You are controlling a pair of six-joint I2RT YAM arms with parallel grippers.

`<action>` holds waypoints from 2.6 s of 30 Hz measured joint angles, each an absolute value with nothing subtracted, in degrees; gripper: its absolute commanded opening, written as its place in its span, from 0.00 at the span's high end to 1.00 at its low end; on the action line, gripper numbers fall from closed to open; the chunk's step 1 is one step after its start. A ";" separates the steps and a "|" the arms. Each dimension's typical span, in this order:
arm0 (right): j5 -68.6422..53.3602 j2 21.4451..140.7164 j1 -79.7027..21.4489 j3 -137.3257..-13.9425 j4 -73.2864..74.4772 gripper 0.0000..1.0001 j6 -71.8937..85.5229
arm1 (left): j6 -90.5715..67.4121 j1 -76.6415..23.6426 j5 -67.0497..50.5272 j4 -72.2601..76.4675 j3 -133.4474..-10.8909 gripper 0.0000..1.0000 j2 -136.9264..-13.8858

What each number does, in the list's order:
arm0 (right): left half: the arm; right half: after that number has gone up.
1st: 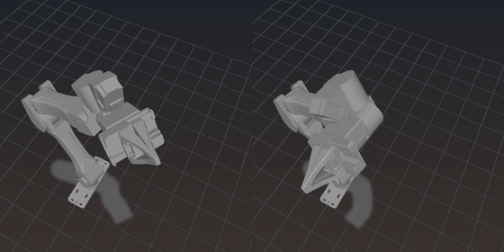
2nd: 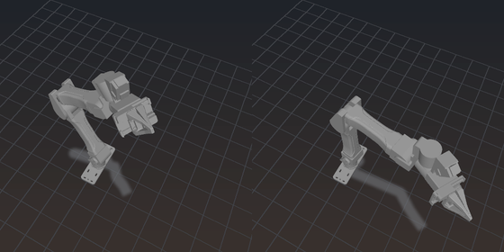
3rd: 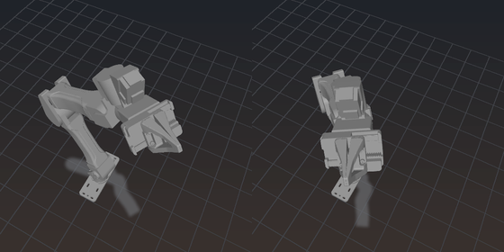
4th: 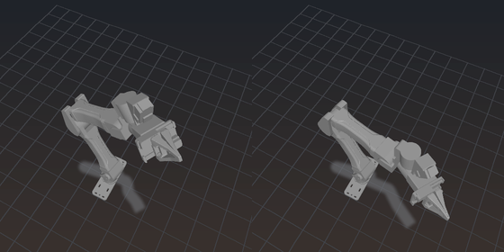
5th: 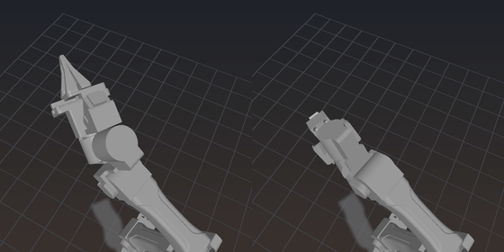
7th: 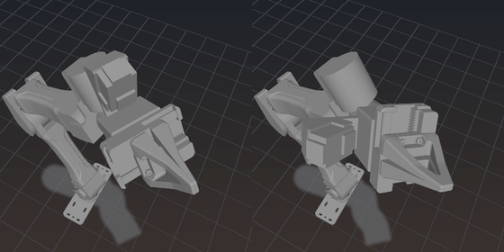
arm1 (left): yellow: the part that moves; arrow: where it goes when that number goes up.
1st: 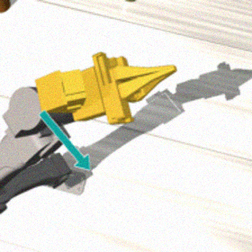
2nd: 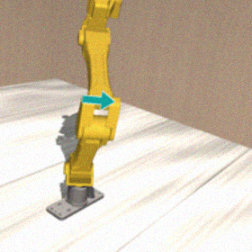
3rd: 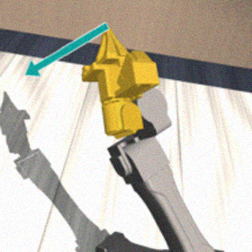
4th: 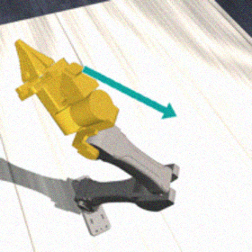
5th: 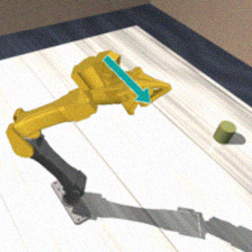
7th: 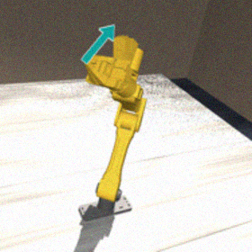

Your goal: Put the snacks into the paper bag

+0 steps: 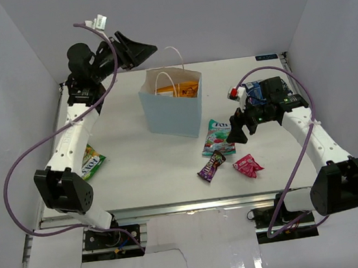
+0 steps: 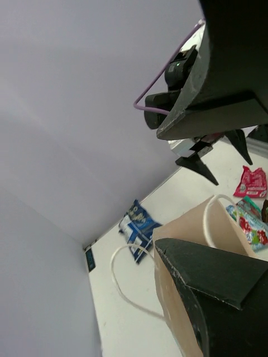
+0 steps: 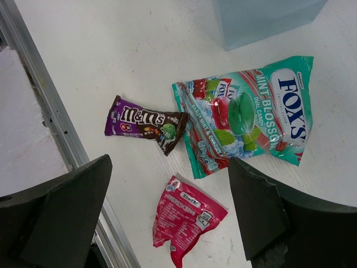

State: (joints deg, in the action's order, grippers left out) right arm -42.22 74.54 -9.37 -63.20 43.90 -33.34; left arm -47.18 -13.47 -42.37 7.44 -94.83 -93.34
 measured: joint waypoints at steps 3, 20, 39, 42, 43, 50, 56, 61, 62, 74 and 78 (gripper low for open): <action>-41.45 74.59 -9.39 -63.18 43.55 0.10 -31.86 | -42.24 -11.75 -39.48 2.33 -94.89 0.18 -89.78; -17.98 89.73 -9.52 -58.26 25.08 0.09 7.27 | -33.45 -9.72 5.65 -27.57 -55.53 0.03 -48.23; -32.14 99.09 -6.20 -56.49 14.22 0.92 16.29 | -40.47 -9.72 7.18 -32.56 -48.53 0.03 -44.42; -34.63 96.55 -2.37 -56.34 14.81 0.92 12.01 | -40.47 -9.72 7.14 -32.53 -48.53 0.03 -44.71; -36.12 95.39 -1.04 -56.36 14.90 0.92 10.31 | -40.45 -9.72 7.11 -32.53 -48.53 0.03 -44.91; -44.14 80.55 3.95 -64.47 15.22 0.92 -3.60 | -39.68 -9.72 7.11 -32.49 -48.60 0.03 -46.63; -46.72 75.88 0.14 -82.67 9.76 0.92 -9.19 | -39.16 -9.72 7.09 -31.14 -48.62 0.03 -46.83; -45.41 79.50 -10.26 -92.31 8.03 0.92 -15.94 | -38.83 -9.72 6.63 -29.85 -48.71 0.03 -48.16; -44.75 80.64 -12.12 -93.38 8.21 0.92 -17.47 | -38.81 -9.72 6.55 -29.78 -48.71 0.03 -48.34; -38.96 94.65 -20.80 -98.54 14.94 0.92 -28.62 | -39.05 -9.72 6.09 -29.78 -48.71 0.03 -44.05; -37.60 95.00 -23.90 -98.50 16.49 0.92 -30.15 | -39.03 -9.72 6.09 -29.93 -48.71 0.03 -43.99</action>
